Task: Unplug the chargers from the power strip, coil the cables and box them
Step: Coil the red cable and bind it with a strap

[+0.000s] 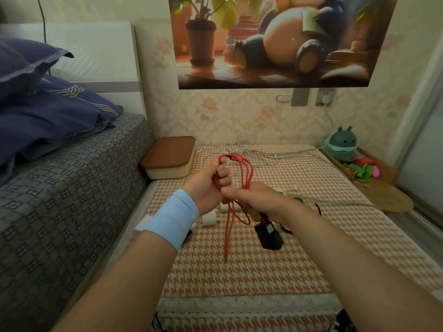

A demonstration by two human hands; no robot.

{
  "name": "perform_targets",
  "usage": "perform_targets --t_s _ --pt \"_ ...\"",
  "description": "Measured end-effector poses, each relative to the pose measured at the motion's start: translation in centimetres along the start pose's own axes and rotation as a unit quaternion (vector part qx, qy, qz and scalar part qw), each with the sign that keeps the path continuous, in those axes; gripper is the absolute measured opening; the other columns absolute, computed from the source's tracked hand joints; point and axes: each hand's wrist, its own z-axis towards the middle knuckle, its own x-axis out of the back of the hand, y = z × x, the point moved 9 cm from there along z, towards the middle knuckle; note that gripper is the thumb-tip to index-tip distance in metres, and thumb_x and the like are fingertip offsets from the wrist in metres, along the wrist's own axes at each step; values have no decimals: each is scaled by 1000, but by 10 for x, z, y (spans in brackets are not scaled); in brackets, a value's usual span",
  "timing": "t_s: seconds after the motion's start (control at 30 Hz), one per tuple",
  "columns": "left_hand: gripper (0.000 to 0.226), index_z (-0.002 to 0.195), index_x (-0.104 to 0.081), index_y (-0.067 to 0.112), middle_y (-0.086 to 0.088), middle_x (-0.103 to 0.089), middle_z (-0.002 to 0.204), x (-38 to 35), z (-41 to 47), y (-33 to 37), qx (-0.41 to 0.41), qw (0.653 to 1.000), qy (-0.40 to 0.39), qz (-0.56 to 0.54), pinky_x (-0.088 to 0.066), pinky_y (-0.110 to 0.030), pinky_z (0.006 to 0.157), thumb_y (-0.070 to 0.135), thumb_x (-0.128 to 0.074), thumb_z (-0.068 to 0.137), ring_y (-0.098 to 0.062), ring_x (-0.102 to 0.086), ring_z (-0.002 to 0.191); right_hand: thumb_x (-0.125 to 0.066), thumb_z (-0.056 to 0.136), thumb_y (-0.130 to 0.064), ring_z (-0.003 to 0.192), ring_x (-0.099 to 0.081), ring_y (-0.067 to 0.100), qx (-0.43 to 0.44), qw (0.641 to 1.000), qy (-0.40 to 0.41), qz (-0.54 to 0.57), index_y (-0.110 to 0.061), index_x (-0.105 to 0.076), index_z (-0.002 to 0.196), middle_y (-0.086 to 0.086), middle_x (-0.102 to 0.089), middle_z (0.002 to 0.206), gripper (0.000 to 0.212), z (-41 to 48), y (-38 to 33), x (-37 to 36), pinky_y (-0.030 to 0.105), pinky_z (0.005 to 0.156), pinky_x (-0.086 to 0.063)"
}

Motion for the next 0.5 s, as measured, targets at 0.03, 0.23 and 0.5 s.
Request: perform_targets --t_s 0.03,0.23,0.5 --pt "26 89 -52 19 5 -42 64 -3 0 0 -10 1000 -3 12 -35 -20 51 31 -35 105 -9 -41 54 -79 79 -54 44 -28 14 15 1000 23 -6 -21 -54 62 -2 -33 52 45 2 -1 1 32 50 -23" --pt "23 101 -65 13 -2 -62 88 13 -2 12 -69 982 50 168 -52 -32 87 26 -46 102 -18 -60 89 -73 91 -39 45 -33 13 11 1000 23 8 -12 -76 88 -2 -39 52 27 2 -1 5 28 47 -29" --pt "23 114 -71 23 0 -75 88 26 -18 -18 39 822 -25 568 -54 -25 64 20 -64 92 -9 -61 69 -53 105 -31 41 -28 9 11 988 87 130 -10 -66 90 -1 -51 59 29 5 4 33 23 43 -24"
